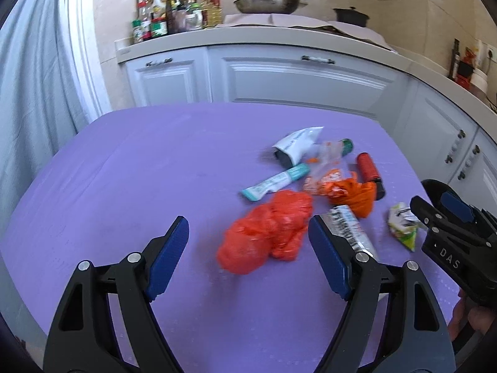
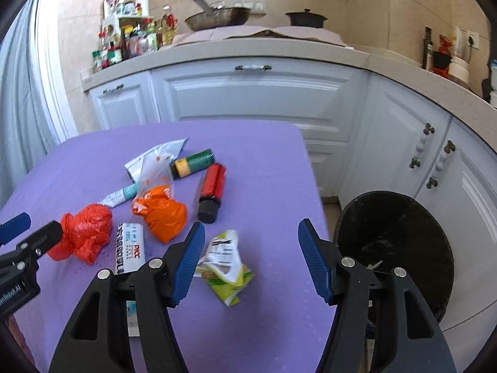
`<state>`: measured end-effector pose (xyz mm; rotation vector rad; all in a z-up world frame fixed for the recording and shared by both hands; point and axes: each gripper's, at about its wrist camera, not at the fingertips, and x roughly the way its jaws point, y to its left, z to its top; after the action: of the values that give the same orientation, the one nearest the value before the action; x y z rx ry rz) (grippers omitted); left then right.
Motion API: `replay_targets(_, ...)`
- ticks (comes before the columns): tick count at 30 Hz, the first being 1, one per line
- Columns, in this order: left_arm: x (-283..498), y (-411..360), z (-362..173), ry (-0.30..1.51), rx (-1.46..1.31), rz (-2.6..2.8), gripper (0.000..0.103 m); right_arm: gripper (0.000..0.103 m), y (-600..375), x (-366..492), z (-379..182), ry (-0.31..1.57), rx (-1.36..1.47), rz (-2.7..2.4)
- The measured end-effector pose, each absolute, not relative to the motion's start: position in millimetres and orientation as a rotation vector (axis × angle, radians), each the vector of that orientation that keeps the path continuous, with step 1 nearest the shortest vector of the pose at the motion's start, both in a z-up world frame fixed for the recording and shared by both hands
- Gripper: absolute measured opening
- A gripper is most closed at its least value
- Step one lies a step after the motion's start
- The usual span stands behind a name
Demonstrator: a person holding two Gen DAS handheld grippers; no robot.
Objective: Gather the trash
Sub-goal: 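Close the right tool on the green-white snack wrapper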
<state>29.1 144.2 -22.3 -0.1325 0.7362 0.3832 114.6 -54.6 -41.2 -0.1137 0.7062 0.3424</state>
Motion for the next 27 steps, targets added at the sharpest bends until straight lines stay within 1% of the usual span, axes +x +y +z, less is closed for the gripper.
replay_targets(14,27.0,153.1,-28.7,0.742,-0.157,0.377,0.077,0.061,-40.6,116.8,-53.9,0.805,-0.177,0.355)
replay_targets(16,27.1,152.7,-28.8,0.742,-0.157,0.378,0.077,0.056,-40.2,117.8,-56.0,0.822,-0.177,0.362)
replay_targets(18,27.4,152.5,-28.9,0.743,-0.157,0.378,0.078,0.048,-39.8,118.6,-57.6,0.837,-0.174,0.372)
replay_targets(19,27.4,152.3,-28.7,0.744,-0.156,0.378,0.078,0.04,-40.1,118.8,-58.5,0.845,-0.169,0.38)
replay_targets(20,27.6,152.1,-28.8,0.744,-0.155,0.378,0.078,0.037,-40.0,118.7,-58.8,0.849,-0.165,0.386)
replay_targets(22,27.8,150.6,-29.1,0.746,-0.15,0.376,0.078,0.035,-40.7,118.4,-58.1,0.847,-0.158,0.39)
replay_targets(27,30.5,143.4,-31.2,0.75,-0.136,0.37,0.078,0.035,-47.3,114.0,-53.4,0.821,-0.139,0.383)
